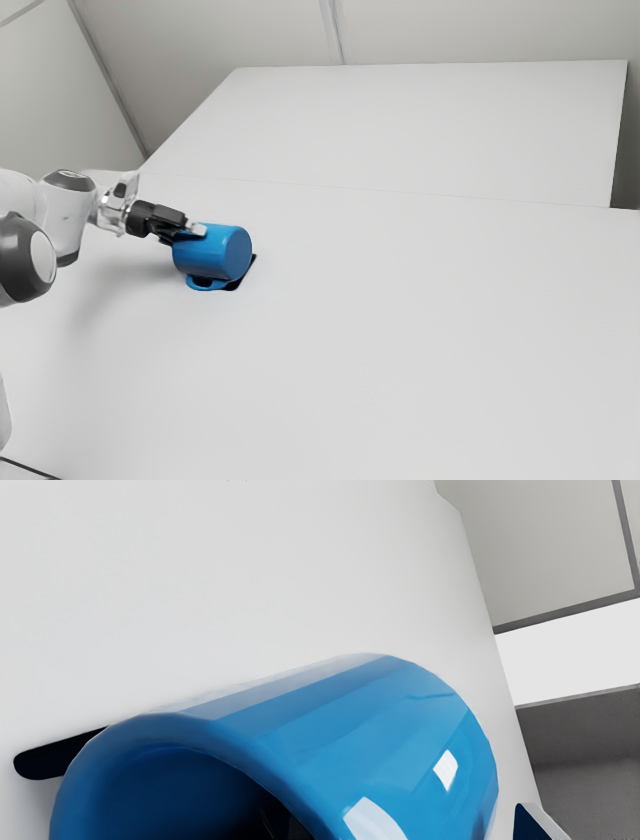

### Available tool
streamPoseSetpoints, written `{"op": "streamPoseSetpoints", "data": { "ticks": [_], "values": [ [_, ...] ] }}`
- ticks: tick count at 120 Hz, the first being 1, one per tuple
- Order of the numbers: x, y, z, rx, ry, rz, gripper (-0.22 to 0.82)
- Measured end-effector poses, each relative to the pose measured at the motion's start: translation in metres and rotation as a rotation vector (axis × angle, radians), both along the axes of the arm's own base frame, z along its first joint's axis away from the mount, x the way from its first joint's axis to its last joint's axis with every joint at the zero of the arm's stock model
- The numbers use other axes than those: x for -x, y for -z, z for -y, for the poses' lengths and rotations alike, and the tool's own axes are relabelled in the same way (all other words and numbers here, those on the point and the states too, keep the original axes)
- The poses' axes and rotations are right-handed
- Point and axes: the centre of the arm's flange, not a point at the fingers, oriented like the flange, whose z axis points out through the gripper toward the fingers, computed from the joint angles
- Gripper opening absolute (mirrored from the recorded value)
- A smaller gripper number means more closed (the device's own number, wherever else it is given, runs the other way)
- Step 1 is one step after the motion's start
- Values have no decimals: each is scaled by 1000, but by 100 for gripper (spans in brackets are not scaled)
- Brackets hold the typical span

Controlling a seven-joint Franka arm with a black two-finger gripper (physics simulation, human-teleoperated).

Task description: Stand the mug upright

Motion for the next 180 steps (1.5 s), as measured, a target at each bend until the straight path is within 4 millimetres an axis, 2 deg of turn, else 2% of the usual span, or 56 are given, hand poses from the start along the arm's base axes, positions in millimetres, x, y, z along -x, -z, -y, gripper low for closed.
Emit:
{"op": "streamPoseSetpoints", "data": {
  "ticks": [36, 56, 65, 75, 92, 100, 116, 125, 132, 140, 163, 173, 180],
  "values": [
    [-1, 1, 4, 11, -6, 15, 12],
    [-3, -7, 5, 0, -4, 31, 1],
    [-4, -16, 7, -7, 2, 45, 1],
    [-6, -28, 10, -17, 9, 63, -10],
    [-14, -65, 28, -58, 50, 106, -11],
    [-19, -93, 45, -115, 91, 130, -11],
    [-29, -141, 94, -290, 197, 161, -11],
    [-33, -167, 129, -422, 268, 182, -11],
    [-33, -178, 160, -526, 328, 187, -11],
    [-26, -183, 189, -631, 379, 183, -11],
    [-1, -172, 260, -937, 507, 209, -10],
    [6, -168, 281, -1057, 548, 234, -10],
    [14, -163, 288, -1115, 558, 242, -11]
  ]
}}
